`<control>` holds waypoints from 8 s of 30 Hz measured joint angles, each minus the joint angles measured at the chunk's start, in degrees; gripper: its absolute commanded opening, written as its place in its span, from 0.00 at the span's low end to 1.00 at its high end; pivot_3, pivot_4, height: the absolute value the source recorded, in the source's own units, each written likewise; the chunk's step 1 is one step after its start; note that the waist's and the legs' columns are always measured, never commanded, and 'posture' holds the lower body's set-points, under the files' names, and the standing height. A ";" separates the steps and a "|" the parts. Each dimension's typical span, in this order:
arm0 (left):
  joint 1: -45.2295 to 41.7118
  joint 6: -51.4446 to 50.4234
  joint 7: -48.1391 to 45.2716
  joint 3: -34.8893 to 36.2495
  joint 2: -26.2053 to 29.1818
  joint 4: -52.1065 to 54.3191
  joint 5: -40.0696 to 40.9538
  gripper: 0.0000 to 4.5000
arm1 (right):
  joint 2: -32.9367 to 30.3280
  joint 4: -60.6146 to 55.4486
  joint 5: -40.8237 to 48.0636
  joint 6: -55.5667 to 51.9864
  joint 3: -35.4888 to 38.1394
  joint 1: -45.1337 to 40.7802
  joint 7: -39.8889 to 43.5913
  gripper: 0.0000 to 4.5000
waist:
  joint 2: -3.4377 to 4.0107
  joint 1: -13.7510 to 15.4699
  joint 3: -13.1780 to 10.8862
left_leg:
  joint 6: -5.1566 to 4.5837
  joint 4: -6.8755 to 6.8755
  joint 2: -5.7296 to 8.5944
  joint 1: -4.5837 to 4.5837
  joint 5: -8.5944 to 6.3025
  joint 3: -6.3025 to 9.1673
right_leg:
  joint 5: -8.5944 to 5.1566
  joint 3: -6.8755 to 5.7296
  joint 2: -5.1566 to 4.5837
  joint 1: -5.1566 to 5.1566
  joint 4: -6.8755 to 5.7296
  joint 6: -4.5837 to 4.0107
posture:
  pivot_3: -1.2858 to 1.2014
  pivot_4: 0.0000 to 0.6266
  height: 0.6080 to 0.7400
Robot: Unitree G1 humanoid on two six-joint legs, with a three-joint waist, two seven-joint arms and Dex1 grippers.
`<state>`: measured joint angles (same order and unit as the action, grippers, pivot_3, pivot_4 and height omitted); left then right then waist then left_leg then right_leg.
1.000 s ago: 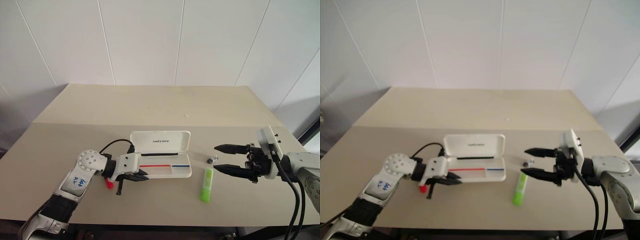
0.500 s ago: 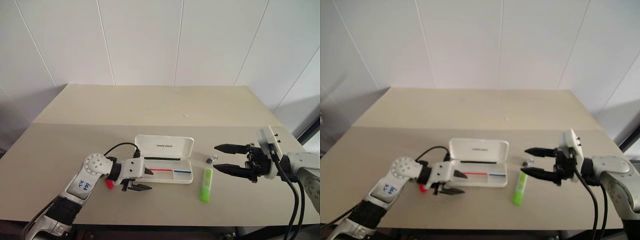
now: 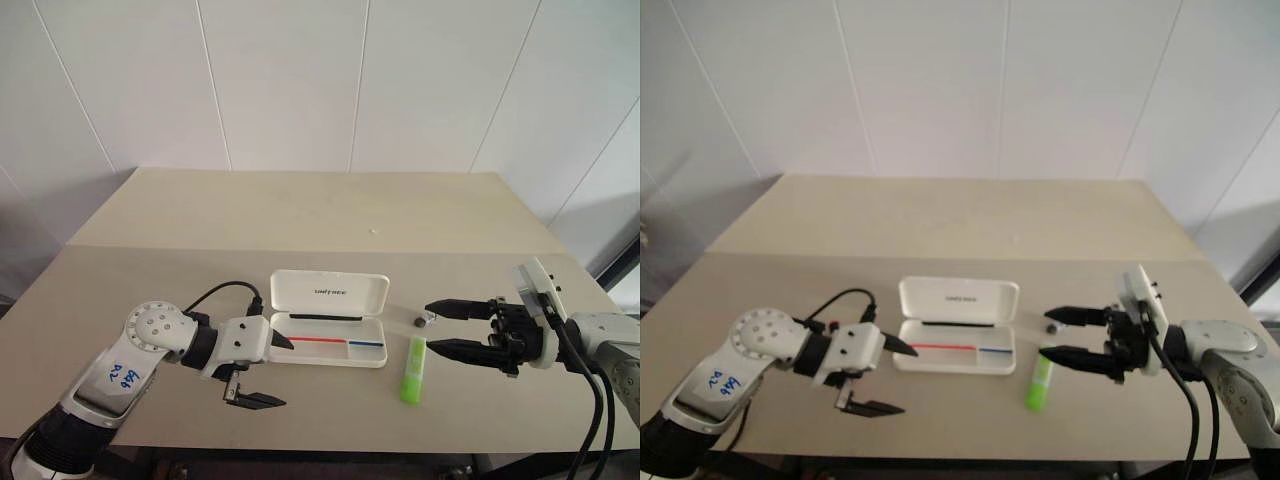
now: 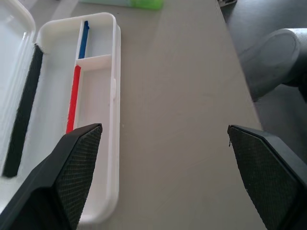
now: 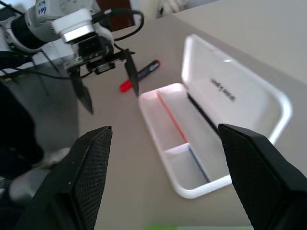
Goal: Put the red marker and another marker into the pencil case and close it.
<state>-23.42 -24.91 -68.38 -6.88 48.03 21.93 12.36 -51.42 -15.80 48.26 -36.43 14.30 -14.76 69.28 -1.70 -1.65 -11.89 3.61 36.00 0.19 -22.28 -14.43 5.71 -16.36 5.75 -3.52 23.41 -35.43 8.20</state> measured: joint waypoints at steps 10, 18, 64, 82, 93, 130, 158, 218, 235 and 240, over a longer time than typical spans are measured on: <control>2.94 -25.90 28.37 17.80 -9.84 9.91 4.03 0.99 | -0.78 3.23 2.41 -0.52 1.05 -0.94 5.30 1.00 | -0.04 -0.10 -0.02 | -0.01 0.07 0.00 0.05 -0.01 0.00 | 0.07 -0.01 0.01 -0.04 -0.03 0.16 | 0.52 0.24 1.00; 4.47 -44.20 46.11 22.01 -15.03 13.54 0.46 0.99 | 0.67 10.29 -4.49 7.53 -2.78 -5.21 9.28 1.00 | -0.09 -0.06 -0.05 | 0.02 0.07 0.02 0.06 -0.02 0.01 | 0.07 -0.01 0.01 -0.04 -0.01 0.16 | 0.52 0.24 1.00; -2.25 -49.42 52.55 18.78 -16.81 2.28 -2.74 0.13 | 4.52 15.69 -9.06 8.46 -7.38 -11.49 9.58 1.00 | -0.20 -0.05 -0.11 | 0.23 0.03 0.04 0.01 -0.04 0.00 | 0.10 -0.01 0.00 -0.01 0.07 0.16 | 0.52 0.24 1.00; -20.16 -3.45 3.63 1.63 -5.53 -14.09 7.65 0.13 | 4.51 9.95 -7.34 8.29 -2.51 -4.35 5.02 1.00 | -0.16 -0.11 -0.13 | 0.06 -0.14 0.00 -0.11 -0.17 -0.05 | 0.08 -0.03 -0.01 0.05 0.34 0.18 | 0.52 0.24 1.00; -25.20 7.60 4.75 -11.89 -16.19 -30.35 -5.57 0.13 | 4.49 2.50 -4.97 6.61 2.27 3.01 0.03 1.00 | -0.15 0.15 -0.13 | 0.02 0.16 0.05 -0.08 -0.15 -0.04 | 0.09 0.01 -0.01 0.00 0.05 0.21 | 0.52 0.24 1.00; -18.05 13.09 1.52 -12.11 -20.71 -27.86 -9.03 0.99 | 11.47 -12.39 0.32 0.26 3.57 14.67 -17.02 1.00 | -0.14 0.12 -0.13 | 0.01 0.06 0.02 -0.04 -0.15 0.01 | 0.01 0.04 0.01 0.07 -0.15 0.19 | 0.52 0.24 1.00; -11.90 14.53 -17.61 2.37 -11.42 -29.82 14.34 0.99 | 28.96 -23.25 -17.87 -15.37 -8.10 18.59 -64.38 1.00 | -0.09 -0.08 -0.10 | -0.04 -0.05 -0.01 0.07 -0.06 -0.01 | -0.11 0.05 0.02 0.02 -0.05 -0.14 | 0.52 0.24 1.00; -3.19 15.48 -9.36 10.31 -6.61 -24.65 15.42 1.00 | 34.53 -26.01 -26.22 -33.21 -9.51 11.49 -70.06 0.60 | -0.37 0.96 0.20 | 0.03 -0.83 0.00 0.06 -0.13 0.13 | -0.13 -0.16 -0.12 0.02 0.57 -0.08 | 0.52 0.24 1.00; -3.39 15.70 -9.72 10.27 -6.82 -25.00 15.40 1.00 | 22.77 -23.85 -26.71 -30.73 -12.17 8.84 -59.40 0.41 | -0.45 1.44 0.30 | 0.03 -0.81 -0.01 0.06 -0.13 0.11 | -0.12 -0.17 -0.10 0.00 0.62 -0.08 | 0.52 0.24 1.00; -3.43 15.90 -10.58 10.27 -7.01 -25.41 15.42 1.00 | 12.60 -20.83 -25.18 -28.72 -13.60 2.29 -49.12 0.41 | -0.31 0.79 0.21 | 0.03 -0.80 -0.02 0.05 -0.12 0.03 | -0.10 -0.14 -0.09 0.07 0.57 -0.04 | 0.52 0.24 1.00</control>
<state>-26.85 -9.01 -78.96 3.39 41.03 -3.49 27.77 -38.82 -36.63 23.09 -65.15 0.70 -12.47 20.16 -2.00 -0.86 -11.68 3.64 35.20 0.17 -22.23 -14.56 5.75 -16.46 5.61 -3.62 23.48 -34.86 8.16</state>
